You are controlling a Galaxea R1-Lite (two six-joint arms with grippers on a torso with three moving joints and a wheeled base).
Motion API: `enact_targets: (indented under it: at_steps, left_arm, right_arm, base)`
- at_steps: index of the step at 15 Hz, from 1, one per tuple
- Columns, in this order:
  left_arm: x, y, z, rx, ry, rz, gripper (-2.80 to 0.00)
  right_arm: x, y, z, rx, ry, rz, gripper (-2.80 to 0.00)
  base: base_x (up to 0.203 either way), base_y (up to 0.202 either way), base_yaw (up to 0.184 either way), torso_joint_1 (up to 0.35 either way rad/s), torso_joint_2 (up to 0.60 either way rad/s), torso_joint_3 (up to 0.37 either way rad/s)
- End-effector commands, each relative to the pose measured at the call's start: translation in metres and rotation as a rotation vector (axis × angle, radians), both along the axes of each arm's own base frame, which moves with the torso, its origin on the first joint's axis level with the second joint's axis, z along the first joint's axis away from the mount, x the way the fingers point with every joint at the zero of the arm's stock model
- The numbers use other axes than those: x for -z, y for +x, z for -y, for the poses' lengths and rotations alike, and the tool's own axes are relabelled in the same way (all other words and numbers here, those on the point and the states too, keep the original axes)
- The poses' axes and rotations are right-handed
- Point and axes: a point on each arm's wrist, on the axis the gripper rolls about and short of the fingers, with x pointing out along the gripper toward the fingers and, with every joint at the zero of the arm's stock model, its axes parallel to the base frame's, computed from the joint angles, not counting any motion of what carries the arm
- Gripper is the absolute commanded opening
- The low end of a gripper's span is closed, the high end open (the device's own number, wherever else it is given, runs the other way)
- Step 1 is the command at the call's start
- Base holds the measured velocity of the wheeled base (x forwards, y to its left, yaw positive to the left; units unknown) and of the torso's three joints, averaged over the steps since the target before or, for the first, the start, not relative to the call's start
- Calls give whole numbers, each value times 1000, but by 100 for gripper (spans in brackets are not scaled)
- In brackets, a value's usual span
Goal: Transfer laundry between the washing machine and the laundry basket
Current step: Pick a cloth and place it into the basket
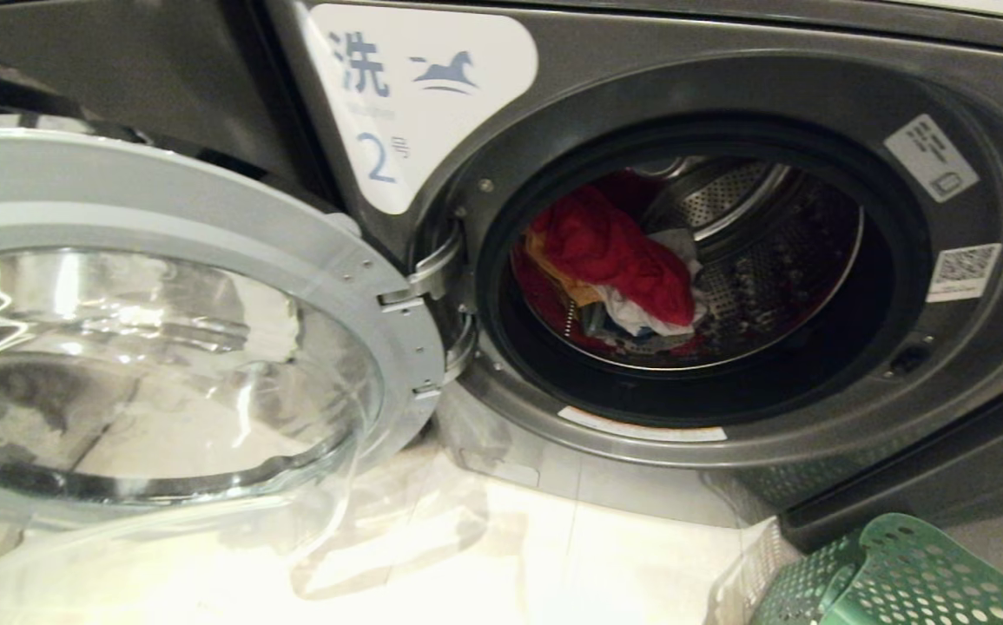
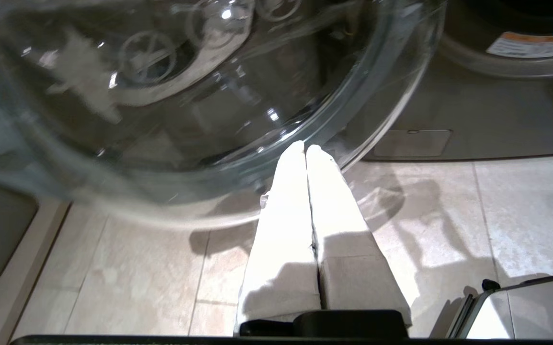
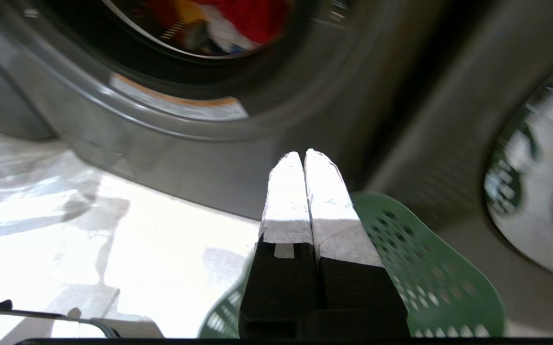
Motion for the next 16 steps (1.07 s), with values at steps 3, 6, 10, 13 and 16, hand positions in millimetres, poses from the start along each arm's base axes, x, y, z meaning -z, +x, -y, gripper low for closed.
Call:
enact_targets:
  at_steps: [3,6,10,13,16]
  left_arm:
    - [0,0,0,0,1,-1,-280]
    - [0,0,0,0,1,-1,-280]
    - [0,0,0,0,4,-2,-280]
    - [0,0,0,0,6,-2,-280]
    - [0,0,0,0,6,-2,-280]
  right_arm:
    - [9,3,0,0,-1,-36,-280]
    - [9,3,0,-2,-1,-35,-280]
    - [9,3,0,-2,-1,-36,-280]
    - [9,3,0,-2,-1,-35,-280]
    - [9,3,0,-3,-1,-33,-280]
  base:
    - [-1,-9,175,2,5,5]
    - [1,-7,144,2,-1,1]
    - [0,0,15,1,1,0]
    - [0,0,0,0,0,0]
    - [0,0,0,0,0,0]
